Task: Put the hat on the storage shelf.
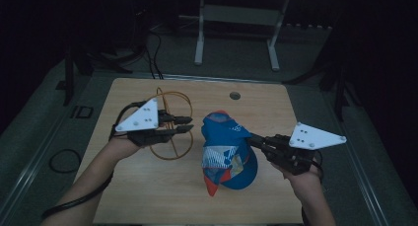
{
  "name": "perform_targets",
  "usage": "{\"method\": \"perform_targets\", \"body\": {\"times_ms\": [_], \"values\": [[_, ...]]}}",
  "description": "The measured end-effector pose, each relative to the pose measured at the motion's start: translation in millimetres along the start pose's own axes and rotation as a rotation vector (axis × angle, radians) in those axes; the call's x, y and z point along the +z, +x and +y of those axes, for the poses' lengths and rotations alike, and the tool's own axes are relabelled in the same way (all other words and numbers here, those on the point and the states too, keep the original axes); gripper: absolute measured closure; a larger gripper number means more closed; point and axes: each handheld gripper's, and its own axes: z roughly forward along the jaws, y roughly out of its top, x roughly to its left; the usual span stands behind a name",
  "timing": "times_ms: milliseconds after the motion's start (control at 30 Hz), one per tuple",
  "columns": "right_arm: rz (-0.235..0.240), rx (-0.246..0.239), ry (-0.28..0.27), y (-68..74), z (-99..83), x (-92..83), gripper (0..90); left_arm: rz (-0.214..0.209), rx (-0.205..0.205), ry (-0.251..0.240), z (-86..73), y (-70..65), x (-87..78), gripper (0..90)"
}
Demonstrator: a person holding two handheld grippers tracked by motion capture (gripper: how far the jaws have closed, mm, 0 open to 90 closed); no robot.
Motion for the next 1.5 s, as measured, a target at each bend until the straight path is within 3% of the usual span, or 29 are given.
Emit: {"method": "perform_targets", "body": {"times_ms": [33,100,300,433,467,500,533,567,600,667,700,733,767,833,900,933,967,1100,1167,1267,1500], "values": [[-0.005,-0.001,0.002,-0.9,1.8,0.2,89.7,0.025,-0.019,-0.01,-4.2,0.9,-10.6,77.9],[-0.007,-0.001,0.0,-1.8,3.9,0.9,89.7,0.025,-0.019,-0.01,-4.2,0.9,-10.6,77.9],[-0.021,-0.007,-0.013,-10.7,21.6,10.7,89.7,0.062,-0.061,-0.027,-26.8,-9.1,-39.4,75.4],[-0.008,-0.008,-0.05,-16.9,43.4,23.9,89.7,0.099,-0.108,-0.05,-43.7,-12.9,-55.2,65.2],[-0.008,-0.008,-0.05,-16.9,43.4,23.9,89.7,0.119,-0.127,-0.055,-49.4,-14.2,-59.7,65.2],[-0.008,-0.008,-0.05,-16.9,43.4,23.9,89.7,0.119,-0.127,-0.055,-49.4,-14.2,-59.7,58.9],[-0.003,-0.01,-0.057,-17.4,49.8,29.4,89.7,0.154,-0.162,-0.07,-59.3,-16.3,-65.9,58.9],[0.007,-0.017,-0.064,-18.4,63.6,44.6,89.7,0.172,-0.173,-0.067,-63.0,-17.3,-67.9,42.8],[0.008,-0.024,-0.062,-18.5,69.6,52.6,89.7,0.199,-0.187,-0.067,-69.4,-19.3,-70.9,36.2],[0.011,-0.027,-0.059,-18.8,74.0,59.3,89.7,0.243,-0.221,-0.051,-80.1,-23.3,-74.2,33.0],[0.011,-0.027,-0.059,-18.8,74.0,59.3,89.7,0.243,-0.221,-0.051,-80.1,-23.3,-74.2,26.9],[0.014,-0.03,-0.05,-20.2,84.7,80.1,89.6,0.276,-0.253,-0.043,-91.5,-28.3,-77.2,24.2],[0.014,-0.03,-0.05,-20.2,84.7,80.1,89.6,0.303,-0.275,-0.042,-97.5,-31.4,-77.4,24.2],[0.018,-0.025,-0.034,-23.3,92.2,101.2,89.6,0.351,-0.331,-0.051,-109.2,-40.0,-77.6,14.6],[0.018,-0.025,-0.034,-23.3,92.2,101.2,89.6,0.37,-0.354,-0.061,-115.3,-45.5,-77.1,11.8],[0.021,-0.019,-0.028,-24.7,94.5,107.9,89.7,0.42,-0.389,-0.021,-127.8,-56.2,-72.6,11.8],[0.027,-0.01,-0.024,-26.8,99.3,120.9,89.6,0.444,-0.4,-0.005,-135.1,-61.5,-69.9,3.8],[0.028,-0.007,-0.004,-28.8,108.6,146.3,89.6,0.568,-0.445,0.032,-163.7,-79.0,-63.1,2.4],[0.031,-0.007,0.01,-28.6,111.8,158.6,89.6,0.649,-0.434,0.026,-176.0,-87.1,-62.3,2.4],[0.038,0.004,0.037,-29.9,114.8,178.3,89.6,0.716,-0.442,0.008,-188.6,-93.3,-64.0,2.4],[0.08,0.038,0.105,-28.9,113.0,226.4,89.6,0.742,-0.469,-0.008,-197.6,-92.2,-69.8,2.4]]}}
